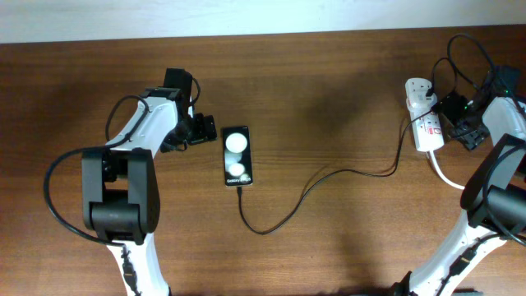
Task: Plug charger to phone and switch on socket
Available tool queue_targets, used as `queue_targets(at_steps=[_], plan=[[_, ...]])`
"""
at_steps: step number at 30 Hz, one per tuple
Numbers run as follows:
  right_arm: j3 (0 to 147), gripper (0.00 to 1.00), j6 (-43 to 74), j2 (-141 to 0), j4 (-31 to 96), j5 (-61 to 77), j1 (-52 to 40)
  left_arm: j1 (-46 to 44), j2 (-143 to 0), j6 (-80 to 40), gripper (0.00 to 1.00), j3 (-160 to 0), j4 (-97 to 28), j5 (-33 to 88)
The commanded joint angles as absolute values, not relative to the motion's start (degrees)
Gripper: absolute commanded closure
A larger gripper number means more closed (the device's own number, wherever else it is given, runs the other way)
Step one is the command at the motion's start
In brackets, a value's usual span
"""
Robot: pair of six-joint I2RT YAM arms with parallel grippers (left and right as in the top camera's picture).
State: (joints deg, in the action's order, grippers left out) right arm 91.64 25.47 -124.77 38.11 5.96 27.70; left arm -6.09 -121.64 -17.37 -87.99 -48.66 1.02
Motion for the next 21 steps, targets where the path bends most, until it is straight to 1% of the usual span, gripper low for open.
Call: queue_targets(at_steps=[1,6,8,10,12,14,19,21], plan=[[88.9,0.01,22.7,-127.7,41.4,9.9,23.8,-6.2,-122.0,-17.1,0.01,-89.0,-48.7,0.6],[87.4,0.01,22.7,-127.8,40.9,9.6,23.8,-6.2,-122.0,-17.1,0.01,-89.0,-48.7,0.6],[87.5,0.01,22.7,-127.7,41.7,5.9,24.2,-6.2,-122.0,-17.1,0.01,-89.0,-48.7,0.6],[90.7,0.01,22.6,-126.2,49.8,5.3,27.4,-6.2,-122.0,-17.1,0.01,-89.0,-48.7,0.6],[94.8,0.01,18.2,-123.7,55.5,5.5,29.4,-6.2,-122.0,-17.1,0.01,-89.0,-48.7,0.6],[95.9,0.01,17.9,-121.9,57.3,5.5,29.0,-6.2,-122.0,-17.1,0.01,-89.0,-48.7,0.6],[95.8,0.01,9.7,-122.0,62.4,5.6,25.8,-6.2,-122.0,-17.1,0.01,-89.0,-48.7,0.6],[95.8,0.01,8.8,-122.0,63.5,5.3,25.1,-6.2,-122.0,-17.1,0.01,-89.0,-48.7,0.6]])
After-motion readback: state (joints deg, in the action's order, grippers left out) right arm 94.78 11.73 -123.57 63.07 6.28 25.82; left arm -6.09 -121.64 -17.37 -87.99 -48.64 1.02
